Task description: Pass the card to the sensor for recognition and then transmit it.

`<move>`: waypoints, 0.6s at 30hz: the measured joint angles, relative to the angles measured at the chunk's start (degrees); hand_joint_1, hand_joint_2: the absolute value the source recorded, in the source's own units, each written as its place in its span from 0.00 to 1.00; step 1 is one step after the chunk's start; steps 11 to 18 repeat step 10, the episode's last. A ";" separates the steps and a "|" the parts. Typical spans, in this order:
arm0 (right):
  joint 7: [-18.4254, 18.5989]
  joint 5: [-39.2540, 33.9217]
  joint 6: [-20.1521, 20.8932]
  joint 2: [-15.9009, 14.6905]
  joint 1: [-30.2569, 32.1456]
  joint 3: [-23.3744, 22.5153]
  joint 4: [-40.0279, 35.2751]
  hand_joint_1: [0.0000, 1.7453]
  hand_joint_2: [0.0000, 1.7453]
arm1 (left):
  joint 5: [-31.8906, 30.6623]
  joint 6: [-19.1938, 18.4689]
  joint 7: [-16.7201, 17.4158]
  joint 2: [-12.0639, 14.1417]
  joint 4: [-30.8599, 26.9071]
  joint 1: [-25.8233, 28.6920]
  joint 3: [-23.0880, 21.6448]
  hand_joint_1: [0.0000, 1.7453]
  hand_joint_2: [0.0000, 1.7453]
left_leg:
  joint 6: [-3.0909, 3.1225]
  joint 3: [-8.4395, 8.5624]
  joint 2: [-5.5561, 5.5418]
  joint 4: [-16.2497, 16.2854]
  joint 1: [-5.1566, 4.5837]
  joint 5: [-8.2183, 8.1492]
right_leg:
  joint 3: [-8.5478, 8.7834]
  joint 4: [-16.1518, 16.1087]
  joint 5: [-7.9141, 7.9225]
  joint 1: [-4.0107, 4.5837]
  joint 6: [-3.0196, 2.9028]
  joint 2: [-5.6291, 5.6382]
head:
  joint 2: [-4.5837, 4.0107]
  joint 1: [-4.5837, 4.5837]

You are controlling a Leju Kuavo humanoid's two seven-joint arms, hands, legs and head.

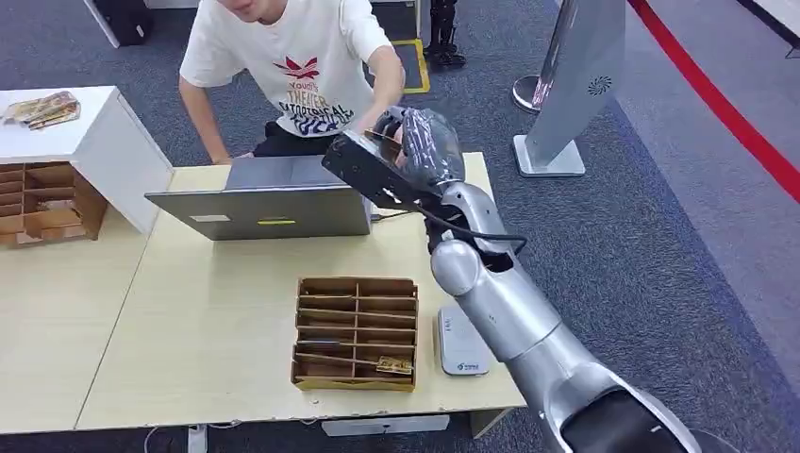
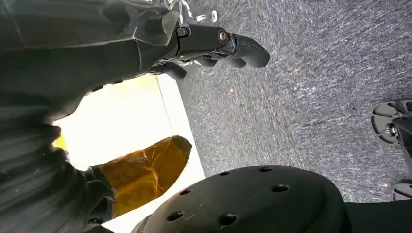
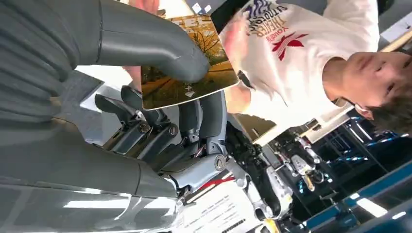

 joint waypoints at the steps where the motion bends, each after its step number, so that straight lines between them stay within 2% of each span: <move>1: 0.13 0.50 -0.02 0.28 -0.38 0.02 0.90 0.37 1.00 | -0.15 0.00 0.04 0.00 0.00 -0.03 0.00 0.00 1.00 | 0.00 0.00 0.00 0.00 0.00 0.00 | 0.00 0.00 0.00 0.00 0.00 0.00 | 0.00 0.02; 2: 0.28 0.94 -0.02 0.57 -0.79 0.04 1.73 0.37 1.00 | -0.31 0.00 0.07 -0.02 0.00 -0.04 0.00 0.00 1.00 | 0.00 0.00 0.01 0.00 0.00 0.00 | 0.00 0.00 0.00 0.00 0.00 0.00 | 0.00 0.00; 3: 0.50 1.25 0.00 0.92 -1.23 0.07 2.86 0.00 1.00 | -0.39 0.00 0.13 -0.04 0.00 -0.10 0.00 0.00 1.00 | 0.00 0.01 0.01 0.00 0.00 0.00 | 0.00 0.00 0.00 0.00 0.00 0.01 | 0.00 0.02; 6: 0.74 2.32 0.79 1.66 -1.90 0.09 5.71 0.00 1.00 | -0.41 0.02 0.24 -0.13 0.00 -0.22 0.00 0.00 1.00 | 0.00 0.00 0.00 0.00 0.00 0.00 | 0.00 0.00 0.00 0.00 0.00 0.00 | 0.00 0.02; 7: 0.98 2.69 1.24 1.83 -1.97 0.11 6.49 0.00 0.00 | -0.41 0.02 0.28 -0.15 0.00 -0.25 0.00 0.00 1.00 | 0.00 0.00 0.00 0.00 0.00 0.00 | 0.00 0.00 0.00 0.00 0.00 0.00 | 0.00 0.00; 10: 0.18 2.14 3.17 2.27 -2.05 0.15 8.30 0.00 0.00 | -0.22 0.02 0.33 -0.17 0.00 -0.27 0.00 0.00 1.00 | 0.00 0.00 0.01 0.00 0.00 0.00 | 0.00 0.00 0.00 0.00 0.00 0.00 | 0.00 0.02; 18: 0.18 2.14 3.17 2.27 -2.05 0.15 8.30 0.00 0.00 | -0.22 0.02 0.33 -0.17 0.00 -0.27 0.00 0.00 1.00 | 0.00 0.00 0.01 0.00 0.00 0.00 | 0.00 0.00 0.00 0.00 0.00 0.00 | 0.00 0.02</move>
